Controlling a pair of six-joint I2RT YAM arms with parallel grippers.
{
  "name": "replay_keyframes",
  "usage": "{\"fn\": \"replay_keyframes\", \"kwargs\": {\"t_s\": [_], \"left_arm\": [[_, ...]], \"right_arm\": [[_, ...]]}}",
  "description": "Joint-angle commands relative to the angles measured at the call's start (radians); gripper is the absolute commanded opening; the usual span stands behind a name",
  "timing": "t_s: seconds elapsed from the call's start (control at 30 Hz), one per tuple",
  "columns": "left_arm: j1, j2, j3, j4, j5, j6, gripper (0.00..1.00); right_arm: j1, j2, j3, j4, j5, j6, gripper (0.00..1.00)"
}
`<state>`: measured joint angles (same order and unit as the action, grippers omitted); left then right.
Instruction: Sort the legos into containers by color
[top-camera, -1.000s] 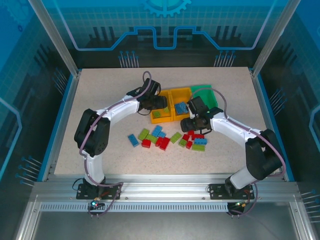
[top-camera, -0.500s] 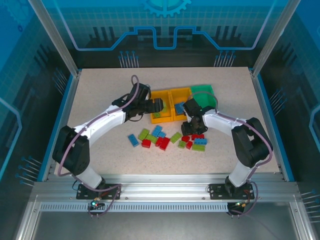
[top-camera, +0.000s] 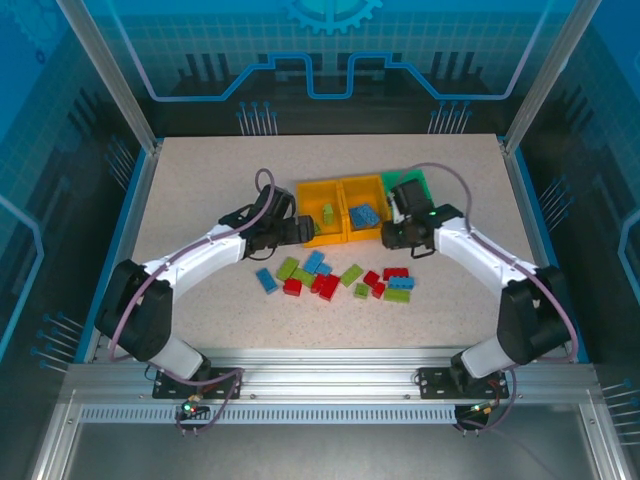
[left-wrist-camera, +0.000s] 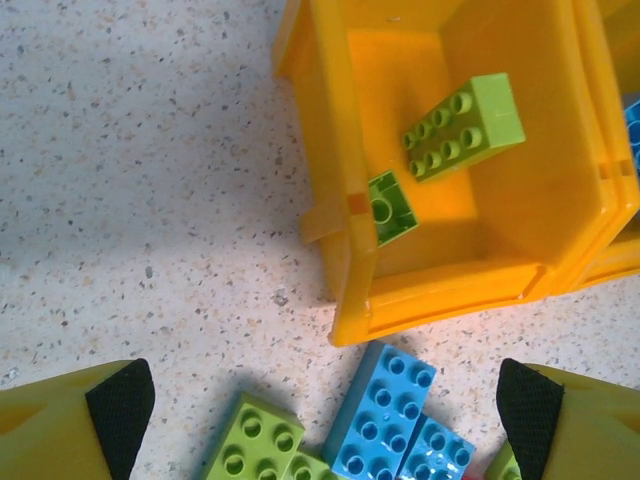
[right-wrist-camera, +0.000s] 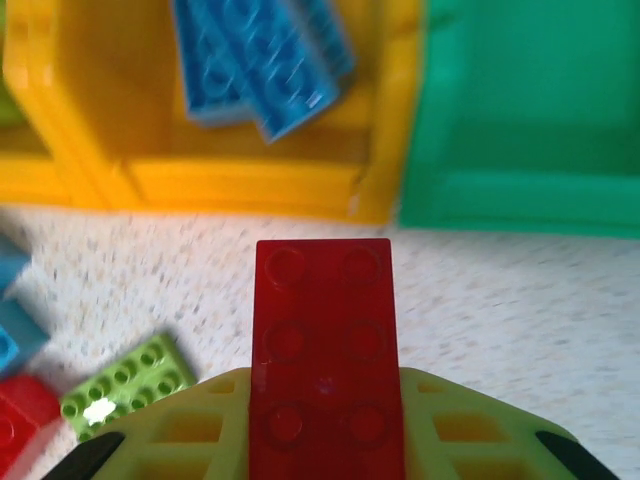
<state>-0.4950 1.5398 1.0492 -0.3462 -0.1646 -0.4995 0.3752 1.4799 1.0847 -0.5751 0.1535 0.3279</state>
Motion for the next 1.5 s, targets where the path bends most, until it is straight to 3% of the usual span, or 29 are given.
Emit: {"fn": "replay_keyframes", "kwargs": {"t_s": [0.0,0.23,0.53,0.7,0.87,0.97,1.23,1.47], "left_arm": [[-0.006,-0.042,-0.046,-0.026,-0.020,-0.021,0.93],[-0.011,-0.051,-0.095,-0.014,0.003,-0.029,0.93],[-0.079,-0.037,-0.100,-0.008,0.027,-0.029,0.93],[-0.126,-0.014,-0.107,-0.014,0.028,-0.047,0.92],[-0.176,0.003,-0.109,-0.006,0.036,-0.044,0.91],[-0.192,0.014,-0.110,-0.004,0.034,-0.042,0.89],[-0.191,0.001,-0.133,0.004,0.006,-0.061,0.86],[-0.191,0.009,-0.133,0.003,-0.004,-0.061,0.87]], "right_arm": [[-0.093,-0.034,0.028,0.019,0.012,-0.025,0.25],[-0.223,0.107,0.113,0.059,-0.028,-0.052,0.25],[-0.252,0.305,0.244,0.089,-0.070,-0.053,0.25],[-0.252,0.345,0.271,0.075,-0.062,-0.059,0.36],[-0.251,0.308,0.237,0.073,-0.099,-0.046,0.65],[-0.234,0.251,0.189,0.078,-0.118,-0.039,0.72],[-0.155,0.100,0.037,0.016,-0.083,-0.027,0.76],[-0.108,0.033,-0.098,-0.043,-0.179,0.051,0.78]]}}
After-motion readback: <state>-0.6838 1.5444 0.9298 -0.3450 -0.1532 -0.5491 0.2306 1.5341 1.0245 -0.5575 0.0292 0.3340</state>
